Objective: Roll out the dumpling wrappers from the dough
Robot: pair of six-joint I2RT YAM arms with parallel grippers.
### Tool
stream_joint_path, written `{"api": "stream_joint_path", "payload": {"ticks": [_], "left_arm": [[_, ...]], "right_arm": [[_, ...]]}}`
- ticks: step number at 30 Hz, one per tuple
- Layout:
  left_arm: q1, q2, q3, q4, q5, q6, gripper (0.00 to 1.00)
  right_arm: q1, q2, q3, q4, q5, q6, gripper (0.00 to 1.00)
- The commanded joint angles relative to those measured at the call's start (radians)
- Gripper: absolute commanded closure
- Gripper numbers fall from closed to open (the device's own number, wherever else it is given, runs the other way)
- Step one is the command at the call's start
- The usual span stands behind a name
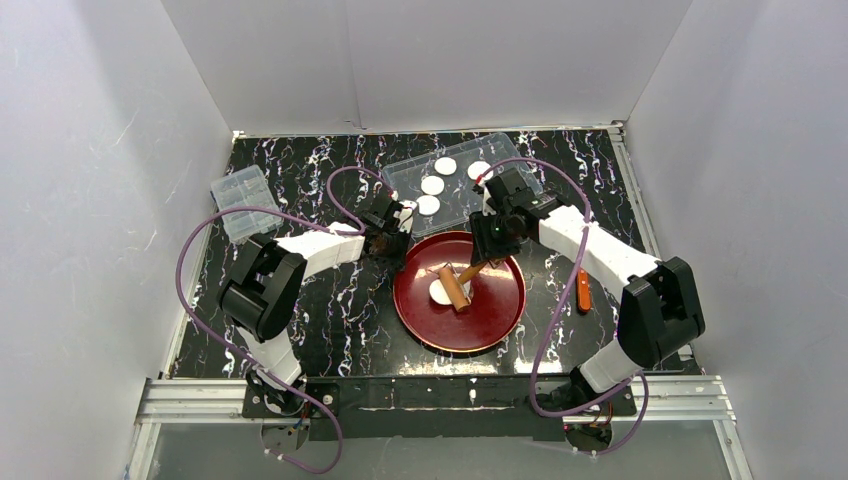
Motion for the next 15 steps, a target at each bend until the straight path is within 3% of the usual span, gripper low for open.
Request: {"api": "stream_joint_path", "payload": {"ticks": [1,15], "left_arm": [[-0.007,0.020,-0.046,-0.057,-0.077,0.050,1.00],[-0.006,0.014,-0.047,-0.051,-0.081,0.052,1.00]], "right_arm": [[-0.075,0.069,-0.083,-0.115,0.508,-0.174,0.99],[-0.085,-0.037,-0.005,-0.145,0.374,-0.167,0.99]]}}
